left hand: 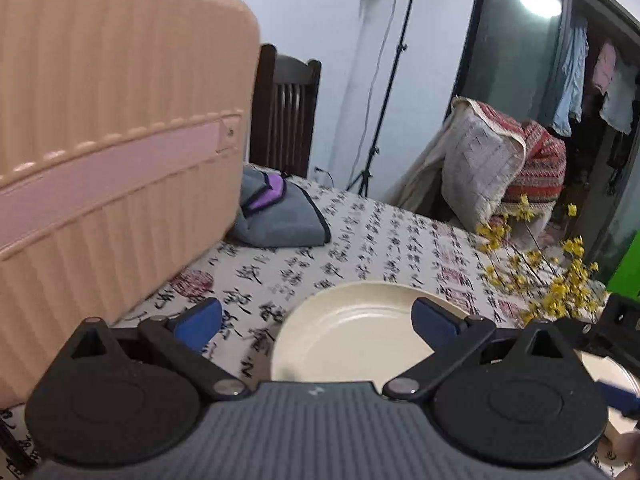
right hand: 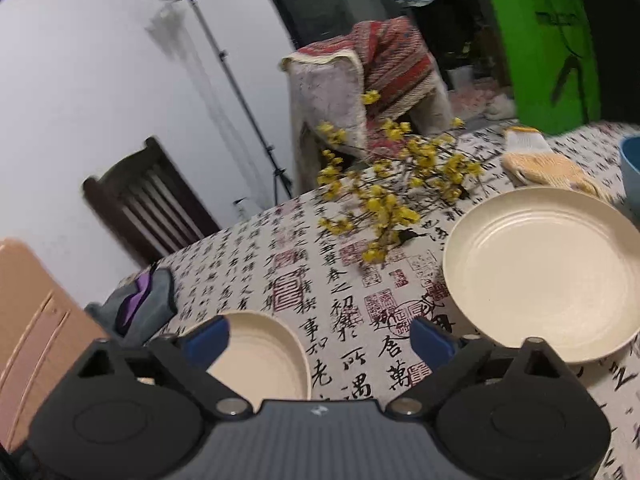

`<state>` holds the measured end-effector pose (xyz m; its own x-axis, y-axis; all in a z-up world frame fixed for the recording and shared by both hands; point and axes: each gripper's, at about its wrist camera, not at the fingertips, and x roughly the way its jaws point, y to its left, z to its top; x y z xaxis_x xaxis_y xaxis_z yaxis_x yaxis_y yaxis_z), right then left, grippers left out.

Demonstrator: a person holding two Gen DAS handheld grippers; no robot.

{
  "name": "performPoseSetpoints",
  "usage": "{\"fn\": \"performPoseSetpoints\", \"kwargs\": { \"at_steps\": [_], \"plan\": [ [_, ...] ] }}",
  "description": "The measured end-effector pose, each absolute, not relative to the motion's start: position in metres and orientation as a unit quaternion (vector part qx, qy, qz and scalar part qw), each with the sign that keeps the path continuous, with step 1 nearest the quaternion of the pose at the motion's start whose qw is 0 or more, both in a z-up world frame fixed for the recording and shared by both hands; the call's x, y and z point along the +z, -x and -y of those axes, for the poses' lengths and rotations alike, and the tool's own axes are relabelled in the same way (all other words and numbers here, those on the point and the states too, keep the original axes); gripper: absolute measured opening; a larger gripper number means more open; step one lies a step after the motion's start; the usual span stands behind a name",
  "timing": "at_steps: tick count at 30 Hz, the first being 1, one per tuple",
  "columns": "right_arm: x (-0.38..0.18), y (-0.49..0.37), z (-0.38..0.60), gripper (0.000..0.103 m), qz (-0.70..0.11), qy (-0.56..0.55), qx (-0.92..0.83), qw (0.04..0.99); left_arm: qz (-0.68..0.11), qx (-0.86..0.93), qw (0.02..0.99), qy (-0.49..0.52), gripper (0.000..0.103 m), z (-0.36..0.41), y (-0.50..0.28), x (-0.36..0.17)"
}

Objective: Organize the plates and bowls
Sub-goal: 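Close the left gripper on the plate rim while the right gripper closes on it too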

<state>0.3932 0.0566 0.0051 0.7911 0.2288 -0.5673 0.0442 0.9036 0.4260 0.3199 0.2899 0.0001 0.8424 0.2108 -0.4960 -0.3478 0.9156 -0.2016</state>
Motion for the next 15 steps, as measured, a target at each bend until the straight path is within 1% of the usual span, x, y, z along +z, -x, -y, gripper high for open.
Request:
{"fn": "performPoseSetpoints", "kwargs": {
  "at_steps": [5, 6, 10, 12, 15],
  "plan": [
    [-0.009, -0.393, -0.064, 0.089, -0.326, -0.252, 0.048, 0.910, -0.241, 0.156, 0.947, 0.142, 0.103, -0.296, -0.319, -0.005],
    [-0.010, -0.392, -0.067, 0.087, -0.323, -0.249, 0.052, 0.912, -0.242, 0.158, 0.947, 0.142, 0.103, -0.296, -0.318, -0.005],
    [-0.014, -0.389, -0.078, 0.086, -0.310, -0.231, 0.055, 0.921, -0.247, 0.153, 0.944, 0.157, 0.097, -0.305, -0.319, -0.007],
    [-0.015, -0.389, -0.079, 0.084, -0.305, -0.228, 0.056, 0.923, -0.246, 0.151, 0.944, 0.158, 0.097, -0.306, -0.319, -0.007],
    [-0.017, -0.388, -0.082, 0.083, -0.295, -0.227, 0.068, 0.926, -0.247, 0.147, 0.945, 0.158, 0.091, -0.307, -0.320, -0.008]
  ]
}}
